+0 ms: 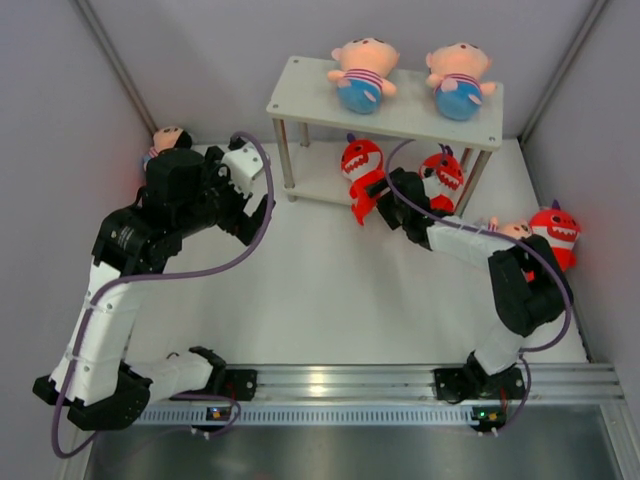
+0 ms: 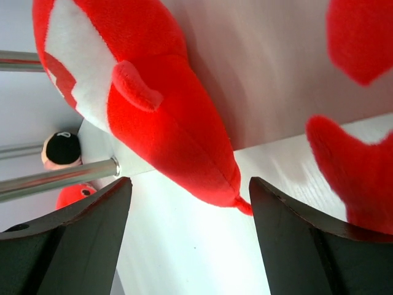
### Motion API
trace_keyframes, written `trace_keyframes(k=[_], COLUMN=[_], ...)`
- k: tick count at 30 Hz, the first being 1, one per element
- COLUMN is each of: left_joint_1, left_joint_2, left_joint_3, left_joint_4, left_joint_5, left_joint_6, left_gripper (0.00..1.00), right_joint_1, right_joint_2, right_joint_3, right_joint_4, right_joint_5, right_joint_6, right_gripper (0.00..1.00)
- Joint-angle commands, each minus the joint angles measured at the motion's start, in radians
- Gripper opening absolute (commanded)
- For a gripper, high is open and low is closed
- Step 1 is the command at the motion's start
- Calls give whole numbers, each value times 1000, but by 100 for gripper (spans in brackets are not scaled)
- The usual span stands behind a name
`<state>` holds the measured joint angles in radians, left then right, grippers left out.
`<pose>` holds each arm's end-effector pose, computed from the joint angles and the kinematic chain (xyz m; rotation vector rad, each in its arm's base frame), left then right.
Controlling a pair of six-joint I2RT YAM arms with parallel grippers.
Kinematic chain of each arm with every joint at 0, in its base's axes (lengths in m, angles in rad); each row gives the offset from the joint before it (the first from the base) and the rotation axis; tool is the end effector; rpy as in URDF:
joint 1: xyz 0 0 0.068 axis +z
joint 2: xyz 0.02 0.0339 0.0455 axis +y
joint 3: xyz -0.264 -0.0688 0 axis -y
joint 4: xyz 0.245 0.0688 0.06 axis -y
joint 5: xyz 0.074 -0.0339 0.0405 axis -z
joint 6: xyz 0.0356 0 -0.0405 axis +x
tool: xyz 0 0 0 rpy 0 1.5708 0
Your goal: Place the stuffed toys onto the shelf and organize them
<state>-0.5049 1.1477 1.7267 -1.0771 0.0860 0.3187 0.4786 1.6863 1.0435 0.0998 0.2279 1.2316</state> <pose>0.1561 -0.0898 0.4862 0.8781 1.8780 -0.2033 0.3371 0.1658 0.2207 0.9383 1.9879 0.7697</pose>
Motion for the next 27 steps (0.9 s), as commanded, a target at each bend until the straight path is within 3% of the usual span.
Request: trace_keyframes(k=[1,11,13,17,21,24,27], left_joint_1=[2,0,0,2,2,0,0], left_joint_2=[-14,-6,-9,-9,-8,-2,1], left_joint_3=[-4,1,1,-6,-15,-10,-10], left_joint_4=[36,37,37,36,37,37,37], left_joint_5=[15,29,31,23,21,34,37], left_joint_6=[13,8,11,11,2,-7,-1], left_gripper=[98,98,98,98,98,98,98], right_joint_1=[23,100,121,227,293,316,316], right_joint_2=[-134,-177,-188,-185,-102,-34,-34], right_joint_3=[-35,81,96,70,144,237,230], right_joint_4=[-19,-97,-135,-25,-29,-97,-40], right_joint_5=[125,201,235,324,350,435,436], right_joint_6=[31,-314,-466,-801,-1160,-1257,-1290], right_gripper=[78,75,73,68,61,60,60])
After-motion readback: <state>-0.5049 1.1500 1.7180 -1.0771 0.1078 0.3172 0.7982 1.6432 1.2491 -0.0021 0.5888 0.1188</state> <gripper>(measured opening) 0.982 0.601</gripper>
